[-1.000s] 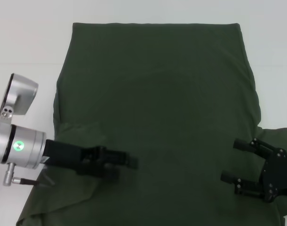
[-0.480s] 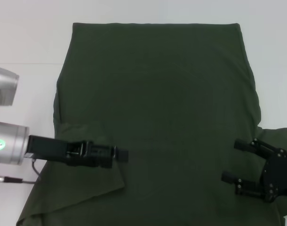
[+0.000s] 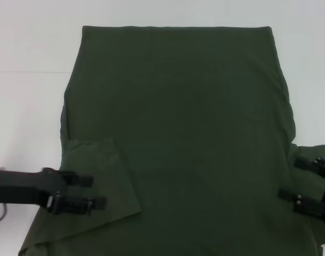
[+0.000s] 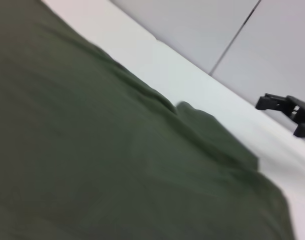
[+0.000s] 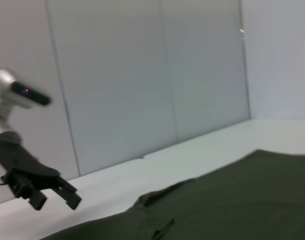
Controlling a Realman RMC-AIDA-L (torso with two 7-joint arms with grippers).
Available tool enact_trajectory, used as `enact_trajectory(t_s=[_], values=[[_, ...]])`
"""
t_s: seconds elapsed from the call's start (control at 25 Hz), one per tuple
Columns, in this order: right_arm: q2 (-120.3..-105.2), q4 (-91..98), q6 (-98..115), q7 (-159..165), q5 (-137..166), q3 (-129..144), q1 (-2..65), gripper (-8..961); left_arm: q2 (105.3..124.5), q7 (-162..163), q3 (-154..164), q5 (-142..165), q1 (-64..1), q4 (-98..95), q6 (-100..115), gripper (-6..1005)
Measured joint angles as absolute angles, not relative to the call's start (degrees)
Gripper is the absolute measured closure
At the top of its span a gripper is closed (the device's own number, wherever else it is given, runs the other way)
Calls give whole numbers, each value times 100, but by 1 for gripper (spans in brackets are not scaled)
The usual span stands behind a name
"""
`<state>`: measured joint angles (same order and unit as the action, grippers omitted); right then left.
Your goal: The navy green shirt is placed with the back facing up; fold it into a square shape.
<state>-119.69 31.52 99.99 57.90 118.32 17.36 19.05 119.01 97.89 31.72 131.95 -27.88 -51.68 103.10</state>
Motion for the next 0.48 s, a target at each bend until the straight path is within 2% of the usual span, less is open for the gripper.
enact_trajectory(t_s=[0.28, 0.48], values=[[-11952, 4232, 10210, 7675, 11899, 1715, 1592, 40, 12091, 8218, 2262, 12583, -2199, -5478, 10797, 138], [-11871, 5256, 10374, 9229, 12359, 1736, 1553, 39, 12199, 7633, 2276, 12600, -1932, -5474, 10938, 135]])
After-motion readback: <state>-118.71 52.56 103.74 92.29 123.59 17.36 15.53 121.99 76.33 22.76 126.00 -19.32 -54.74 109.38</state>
